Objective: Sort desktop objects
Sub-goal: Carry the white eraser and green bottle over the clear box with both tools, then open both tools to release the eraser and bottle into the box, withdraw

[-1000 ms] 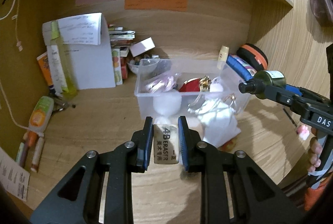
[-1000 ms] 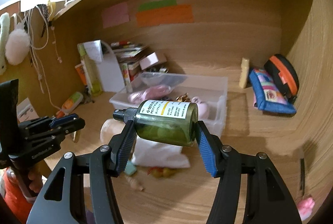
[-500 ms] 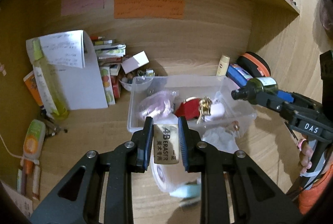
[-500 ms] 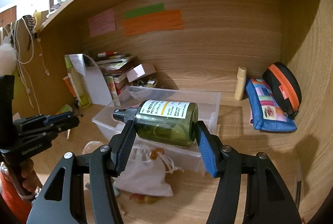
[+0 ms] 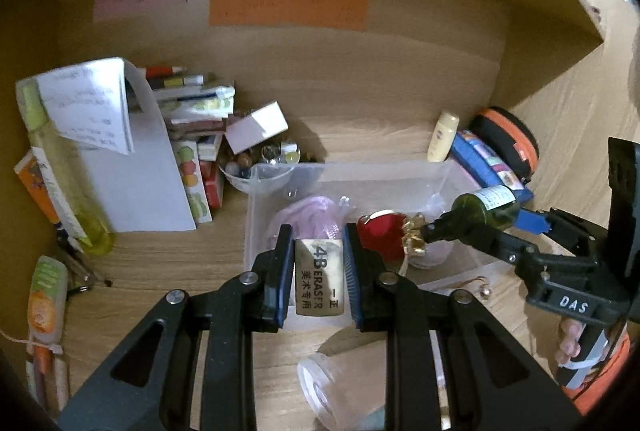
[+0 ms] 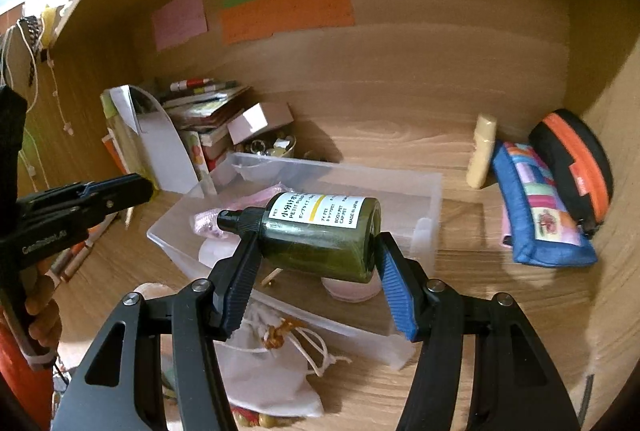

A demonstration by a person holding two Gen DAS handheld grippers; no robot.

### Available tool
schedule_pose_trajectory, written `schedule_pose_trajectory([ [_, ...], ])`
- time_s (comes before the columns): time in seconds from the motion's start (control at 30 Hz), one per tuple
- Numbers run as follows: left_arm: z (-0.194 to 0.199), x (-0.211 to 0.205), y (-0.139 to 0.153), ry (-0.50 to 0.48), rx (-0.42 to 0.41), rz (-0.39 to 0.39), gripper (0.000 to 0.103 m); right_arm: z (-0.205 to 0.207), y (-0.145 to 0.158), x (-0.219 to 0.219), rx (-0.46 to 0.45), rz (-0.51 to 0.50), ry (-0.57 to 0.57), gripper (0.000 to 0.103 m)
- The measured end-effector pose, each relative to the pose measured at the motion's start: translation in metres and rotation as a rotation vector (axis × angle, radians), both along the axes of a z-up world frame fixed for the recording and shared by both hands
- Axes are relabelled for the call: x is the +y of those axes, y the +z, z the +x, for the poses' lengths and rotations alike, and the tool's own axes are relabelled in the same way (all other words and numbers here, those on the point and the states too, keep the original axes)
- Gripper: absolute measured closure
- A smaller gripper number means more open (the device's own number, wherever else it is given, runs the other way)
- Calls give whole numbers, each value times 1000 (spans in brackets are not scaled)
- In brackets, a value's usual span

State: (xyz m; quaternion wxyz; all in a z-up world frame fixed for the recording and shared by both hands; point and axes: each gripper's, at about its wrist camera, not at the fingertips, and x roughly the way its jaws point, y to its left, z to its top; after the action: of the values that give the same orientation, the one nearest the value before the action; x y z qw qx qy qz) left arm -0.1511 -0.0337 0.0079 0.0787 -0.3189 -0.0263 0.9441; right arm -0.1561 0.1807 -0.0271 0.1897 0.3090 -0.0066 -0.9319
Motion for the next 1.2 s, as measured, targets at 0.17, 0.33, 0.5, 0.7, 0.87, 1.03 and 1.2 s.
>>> schedule_pose_trajectory([
  [0.17,-15,-2,-13,-7,-44,7,80,-12,-15,-13,-41,7,19,48],
  [0.33,-25,-2,-21,-11,-70,1,80,-17,-26,-24,-60,28,24,48],
  [0.5,-34,-3,-29,-16,-105,11,80,-20,-31,-30,-64,56,23,48],
  [0.7,-42,-4,-38,-16,-136,11,80,-19,-32,-35,-63,71,23,48],
  [0.87,-42,-4,-39,-18,-147,11,80,-20,-31,-39,-62,88,15,48],
  [1.03,-38,-3,-36,-9,-137,-13,80,-17,-28,-41,-60,103,17,48],
  [1.2,-34,-4,-31,-14,-136,-11,80,-14,-24,-40,-59,107,15,48],
])
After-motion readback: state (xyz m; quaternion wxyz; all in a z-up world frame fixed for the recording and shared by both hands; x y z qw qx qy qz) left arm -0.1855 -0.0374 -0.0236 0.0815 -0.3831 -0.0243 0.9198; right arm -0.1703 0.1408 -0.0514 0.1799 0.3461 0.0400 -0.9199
